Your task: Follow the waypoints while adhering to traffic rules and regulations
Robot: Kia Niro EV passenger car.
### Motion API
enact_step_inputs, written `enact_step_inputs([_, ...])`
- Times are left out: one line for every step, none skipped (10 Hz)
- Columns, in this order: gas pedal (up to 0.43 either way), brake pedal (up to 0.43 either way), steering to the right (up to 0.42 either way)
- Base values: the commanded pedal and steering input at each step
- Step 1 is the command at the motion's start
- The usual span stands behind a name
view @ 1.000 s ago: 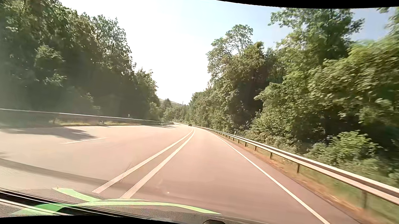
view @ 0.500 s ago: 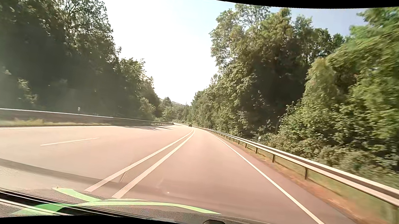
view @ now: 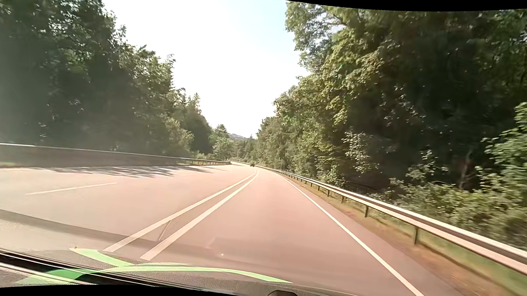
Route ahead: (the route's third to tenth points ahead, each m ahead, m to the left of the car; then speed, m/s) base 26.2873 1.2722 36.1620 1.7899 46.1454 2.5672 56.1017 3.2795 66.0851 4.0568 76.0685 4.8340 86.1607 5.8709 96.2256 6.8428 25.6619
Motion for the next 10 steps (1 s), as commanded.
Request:
enact_step_inputs([0.0,0.0,-0.01])
enact_step_inputs([0.02,0.0,-0.01])
enact_step_inputs([0.047,0.0,-0.01])
enact_step_inputs([0.047,0.0,-0.01])
enact_step_inputs([0.059,0.0,-0.01])
enact_step_inputs([0.059,0.0,-0.01])
enact_step_inputs([0.067,0.0,-0.01])
enact_step_inputs([0.11,0.0,-0.01])
enact_step_inputs([0.118,0.0,-0.01])
enact_step_inputs([0.118,0.0,-0.01])
